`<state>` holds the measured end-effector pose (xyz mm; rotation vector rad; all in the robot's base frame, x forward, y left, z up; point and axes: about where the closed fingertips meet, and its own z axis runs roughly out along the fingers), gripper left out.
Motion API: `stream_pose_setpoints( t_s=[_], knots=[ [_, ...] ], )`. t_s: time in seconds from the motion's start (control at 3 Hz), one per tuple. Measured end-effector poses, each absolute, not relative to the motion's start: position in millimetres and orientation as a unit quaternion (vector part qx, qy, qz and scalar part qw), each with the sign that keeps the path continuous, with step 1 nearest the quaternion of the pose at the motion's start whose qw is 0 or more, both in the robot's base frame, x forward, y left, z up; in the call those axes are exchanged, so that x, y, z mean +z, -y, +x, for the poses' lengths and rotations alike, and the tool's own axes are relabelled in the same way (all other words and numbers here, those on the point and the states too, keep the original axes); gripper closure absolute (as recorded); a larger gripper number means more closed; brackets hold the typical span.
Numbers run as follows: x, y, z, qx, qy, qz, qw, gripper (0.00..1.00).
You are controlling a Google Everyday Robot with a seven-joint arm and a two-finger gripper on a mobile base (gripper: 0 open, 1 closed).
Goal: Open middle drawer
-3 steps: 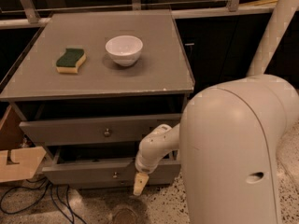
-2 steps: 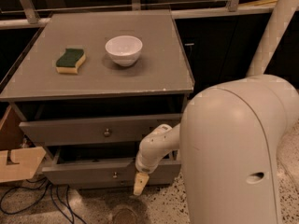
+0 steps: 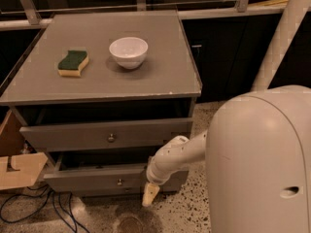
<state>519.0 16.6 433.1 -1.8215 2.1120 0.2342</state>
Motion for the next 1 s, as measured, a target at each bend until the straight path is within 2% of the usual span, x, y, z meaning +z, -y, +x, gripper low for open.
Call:
stream_pose_setpoints(
  t_s=[1.0],
  knots=[
    [401.7,-22.9,515.4,0.101,-0.745,-0.643,0.144,0.0]
  ],
)
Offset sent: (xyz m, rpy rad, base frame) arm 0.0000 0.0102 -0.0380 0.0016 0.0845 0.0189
